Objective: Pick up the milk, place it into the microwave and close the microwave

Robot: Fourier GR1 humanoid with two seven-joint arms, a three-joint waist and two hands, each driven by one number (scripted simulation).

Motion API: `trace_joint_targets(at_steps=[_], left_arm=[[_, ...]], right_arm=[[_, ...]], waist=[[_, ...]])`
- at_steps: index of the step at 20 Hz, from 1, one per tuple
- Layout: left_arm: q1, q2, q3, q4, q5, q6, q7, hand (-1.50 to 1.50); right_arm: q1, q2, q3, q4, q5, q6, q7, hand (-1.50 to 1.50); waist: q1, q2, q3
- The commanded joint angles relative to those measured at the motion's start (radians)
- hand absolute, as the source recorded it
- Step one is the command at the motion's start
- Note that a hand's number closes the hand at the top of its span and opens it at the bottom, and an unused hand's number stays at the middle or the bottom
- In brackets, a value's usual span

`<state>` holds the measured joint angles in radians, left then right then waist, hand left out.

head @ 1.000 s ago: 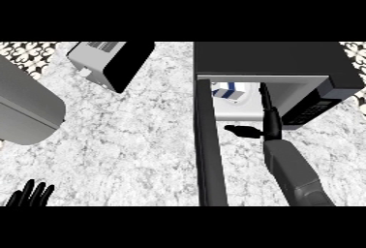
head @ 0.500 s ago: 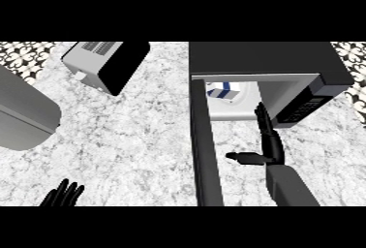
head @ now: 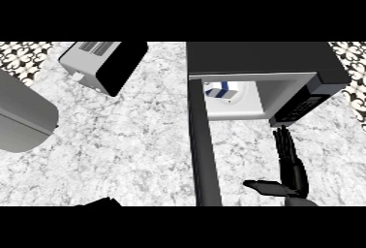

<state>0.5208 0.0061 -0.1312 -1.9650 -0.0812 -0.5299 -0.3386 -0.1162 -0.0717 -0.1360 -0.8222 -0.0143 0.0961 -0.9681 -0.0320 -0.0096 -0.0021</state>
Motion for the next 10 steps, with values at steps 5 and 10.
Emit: trace_joint_targets(at_steps=[5, 10], left_arm=[[-0.162, -0.006, -0.129, 0.070, -0.111, 0.091, 0.093, 1.50], [-0.343, -0.006, -0.254, 0.265, -0.212, 0.286, 0.062, 1.50]], right_arm=[[0.340, -0.061, 0.015, -0.452, -0.128, 0.152, 0.121, 1.50], [0.339, -0.093, -0.055, -0.541, -0.224, 0.165, 0.214, -1.50]], waist=[[0.004, 0.005, 0.000], [0.018, 0.009, 0.001]])
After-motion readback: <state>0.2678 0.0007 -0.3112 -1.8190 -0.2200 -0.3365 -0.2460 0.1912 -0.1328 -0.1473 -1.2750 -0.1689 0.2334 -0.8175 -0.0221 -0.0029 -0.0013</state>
